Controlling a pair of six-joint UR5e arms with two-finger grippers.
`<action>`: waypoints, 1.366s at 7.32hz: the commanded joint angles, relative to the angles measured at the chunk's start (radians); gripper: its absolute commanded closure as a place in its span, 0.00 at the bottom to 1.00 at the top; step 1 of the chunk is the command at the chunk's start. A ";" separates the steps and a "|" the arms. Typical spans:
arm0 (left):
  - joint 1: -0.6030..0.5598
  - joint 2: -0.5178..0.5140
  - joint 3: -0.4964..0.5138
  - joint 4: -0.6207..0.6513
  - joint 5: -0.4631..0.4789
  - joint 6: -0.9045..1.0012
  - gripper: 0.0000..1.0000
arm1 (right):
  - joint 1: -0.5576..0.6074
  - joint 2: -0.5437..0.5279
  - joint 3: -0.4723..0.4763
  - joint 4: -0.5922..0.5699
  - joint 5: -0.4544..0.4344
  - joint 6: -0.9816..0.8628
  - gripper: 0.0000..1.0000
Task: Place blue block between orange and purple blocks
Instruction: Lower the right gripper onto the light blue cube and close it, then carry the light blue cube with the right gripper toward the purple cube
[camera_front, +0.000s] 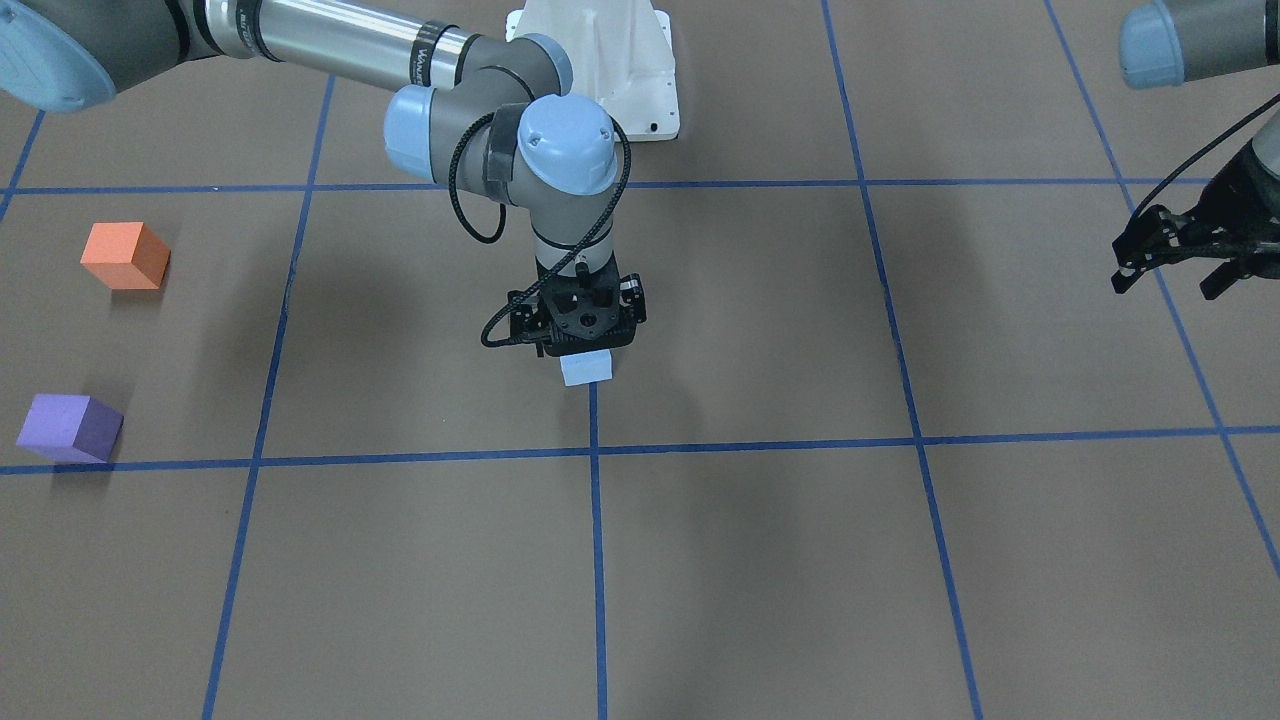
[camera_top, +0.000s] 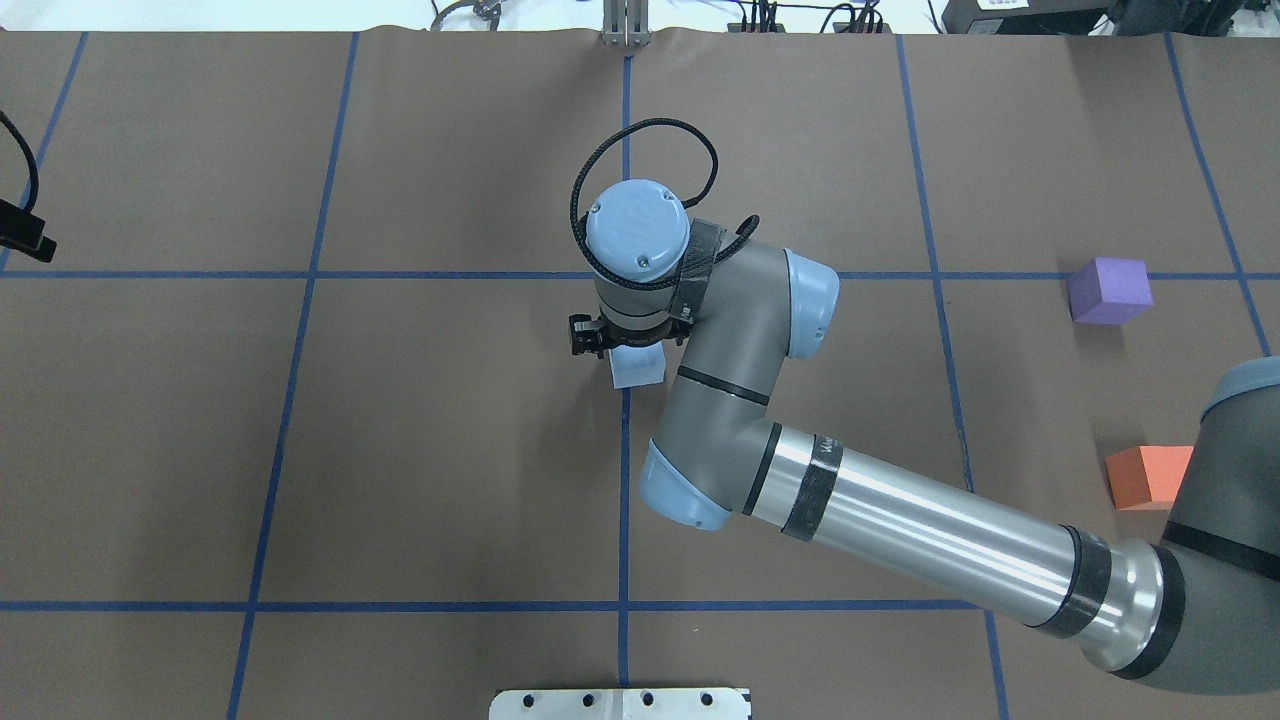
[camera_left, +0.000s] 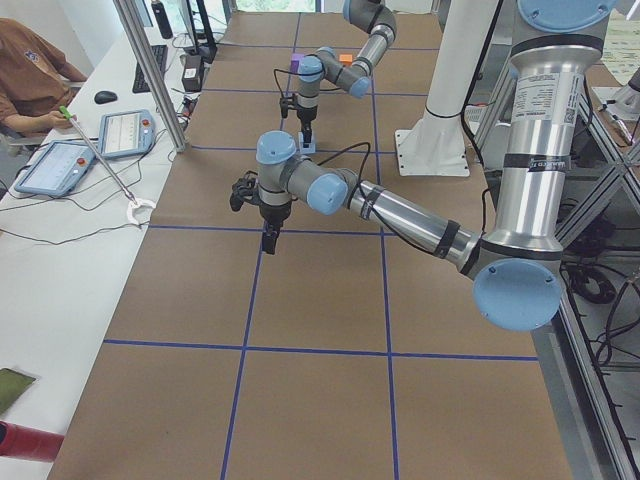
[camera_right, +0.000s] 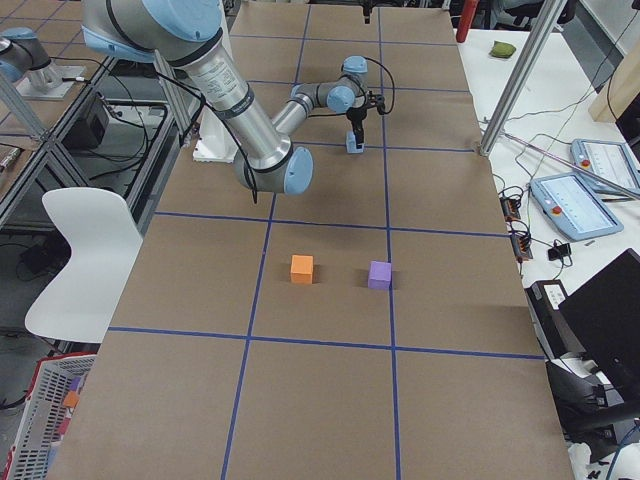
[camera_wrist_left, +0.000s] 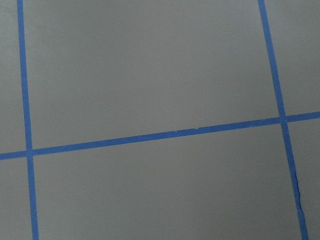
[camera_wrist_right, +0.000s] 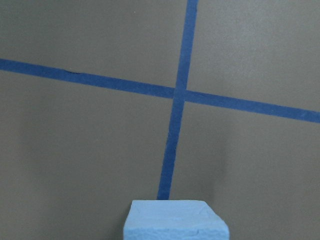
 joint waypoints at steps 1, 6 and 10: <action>0.002 -0.002 0.000 -0.001 -0.002 0.000 0.00 | -0.003 -0.003 -0.006 0.002 0.007 0.010 0.99; -0.045 0.015 0.012 -0.003 0.000 0.072 0.00 | 0.061 -0.068 0.280 -0.180 0.025 0.007 1.00; -0.263 0.014 0.216 -0.016 -0.006 0.519 0.00 | 0.427 -0.475 0.653 -0.179 0.261 -0.178 1.00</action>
